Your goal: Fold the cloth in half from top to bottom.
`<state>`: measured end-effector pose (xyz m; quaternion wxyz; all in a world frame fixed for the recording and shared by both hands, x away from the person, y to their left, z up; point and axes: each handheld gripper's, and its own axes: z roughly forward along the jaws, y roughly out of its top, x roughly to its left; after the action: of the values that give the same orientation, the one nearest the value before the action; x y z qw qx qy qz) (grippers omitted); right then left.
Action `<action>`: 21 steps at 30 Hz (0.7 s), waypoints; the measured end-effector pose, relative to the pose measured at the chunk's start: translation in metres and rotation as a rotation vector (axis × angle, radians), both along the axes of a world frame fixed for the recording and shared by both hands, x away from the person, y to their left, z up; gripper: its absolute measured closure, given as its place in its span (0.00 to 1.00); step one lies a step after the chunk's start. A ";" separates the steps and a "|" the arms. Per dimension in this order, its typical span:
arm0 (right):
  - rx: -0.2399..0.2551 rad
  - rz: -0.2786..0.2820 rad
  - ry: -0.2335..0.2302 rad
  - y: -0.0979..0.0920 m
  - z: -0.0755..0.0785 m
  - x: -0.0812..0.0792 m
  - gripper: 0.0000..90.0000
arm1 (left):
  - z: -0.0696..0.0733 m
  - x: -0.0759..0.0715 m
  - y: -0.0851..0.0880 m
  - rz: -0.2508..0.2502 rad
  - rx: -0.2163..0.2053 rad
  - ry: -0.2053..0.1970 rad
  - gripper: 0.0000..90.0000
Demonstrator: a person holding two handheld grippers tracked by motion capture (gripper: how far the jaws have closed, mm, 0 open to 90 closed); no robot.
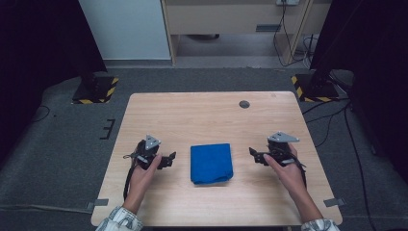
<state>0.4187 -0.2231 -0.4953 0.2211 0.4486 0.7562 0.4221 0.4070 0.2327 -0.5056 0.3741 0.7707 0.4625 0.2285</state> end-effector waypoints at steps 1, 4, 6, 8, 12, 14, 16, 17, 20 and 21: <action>0.002 -0.015 0.004 -0.005 -0.001 0.000 0.11 | -0.001 0.001 0.003 0.008 0.002 0.003 0.09; -0.008 -0.047 0.016 -0.020 -0.005 0.002 0.11 | -0.003 0.003 0.012 0.024 0.022 0.009 0.09; -0.020 -0.068 0.021 -0.028 -0.008 0.003 0.11 | -0.006 0.004 0.016 0.026 0.044 0.014 0.09; -0.029 -0.089 0.029 -0.034 -0.011 0.004 0.11 | -0.010 0.007 0.019 0.022 0.085 0.030 0.09; -0.042 -0.124 0.077 -0.041 -0.021 0.008 0.10 | -0.019 0.011 0.024 0.033 0.101 0.069 0.09; -0.056 -0.130 0.096 -0.043 -0.026 0.010 0.10 | -0.021 0.012 0.024 0.028 0.104 0.075 0.09; -0.066 -0.137 0.110 -0.044 -0.030 0.013 0.10 | -0.023 0.013 0.023 0.025 0.107 0.084 0.08; -0.066 -0.141 0.120 -0.045 -0.032 0.014 0.10 | -0.024 0.014 0.023 0.024 0.111 0.090 0.08; -0.068 -0.150 0.146 -0.046 -0.037 0.017 0.10 | -0.027 0.014 0.023 0.022 0.104 0.102 0.07; -0.064 -0.152 0.147 -0.047 -0.038 0.018 0.10 | -0.028 0.015 0.024 0.022 0.102 0.104 0.06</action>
<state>0.4364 -0.2699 -0.5334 0.2104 0.5273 0.7471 0.3456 0.4216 0.2566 -0.5331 0.3071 0.7944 0.4776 0.2156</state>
